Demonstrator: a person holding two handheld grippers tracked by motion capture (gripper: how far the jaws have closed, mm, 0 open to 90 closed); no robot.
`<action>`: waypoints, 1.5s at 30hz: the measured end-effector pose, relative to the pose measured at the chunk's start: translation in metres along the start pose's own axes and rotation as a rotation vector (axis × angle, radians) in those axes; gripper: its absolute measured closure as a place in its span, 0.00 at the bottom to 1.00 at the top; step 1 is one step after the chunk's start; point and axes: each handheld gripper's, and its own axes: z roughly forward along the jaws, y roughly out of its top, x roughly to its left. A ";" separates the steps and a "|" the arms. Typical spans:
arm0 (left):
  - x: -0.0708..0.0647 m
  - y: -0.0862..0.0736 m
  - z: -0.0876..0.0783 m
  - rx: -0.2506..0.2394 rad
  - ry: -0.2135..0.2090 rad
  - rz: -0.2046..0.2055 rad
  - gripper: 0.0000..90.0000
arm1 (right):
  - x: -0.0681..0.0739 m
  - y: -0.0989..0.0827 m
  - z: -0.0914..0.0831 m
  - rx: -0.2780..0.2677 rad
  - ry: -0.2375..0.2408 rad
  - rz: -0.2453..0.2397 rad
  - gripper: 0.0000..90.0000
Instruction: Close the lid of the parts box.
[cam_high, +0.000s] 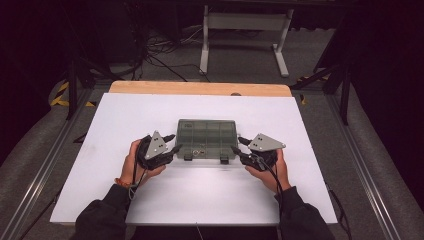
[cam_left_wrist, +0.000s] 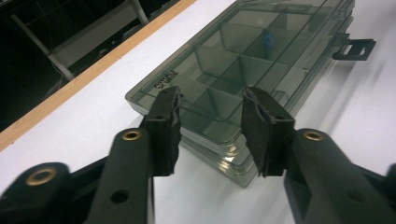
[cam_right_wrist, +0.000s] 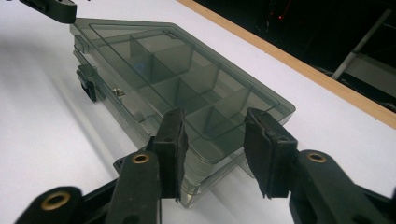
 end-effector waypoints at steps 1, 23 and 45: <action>0.000 0.000 0.000 -0.001 -0.001 -0.001 0.60 | 0.000 -0.001 0.000 -0.002 0.000 0.001 0.61; 0.003 -0.009 0.006 -0.006 -0.004 -0.086 0.08 | 0.004 -0.009 0.013 0.004 -0.060 0.049 0.07; 0.002 -0.006 -0.009 -0.053 0.023 -0.058 0.05 | 0.004 -0.006 0.004 -0.023 -0.092 0.029 0.06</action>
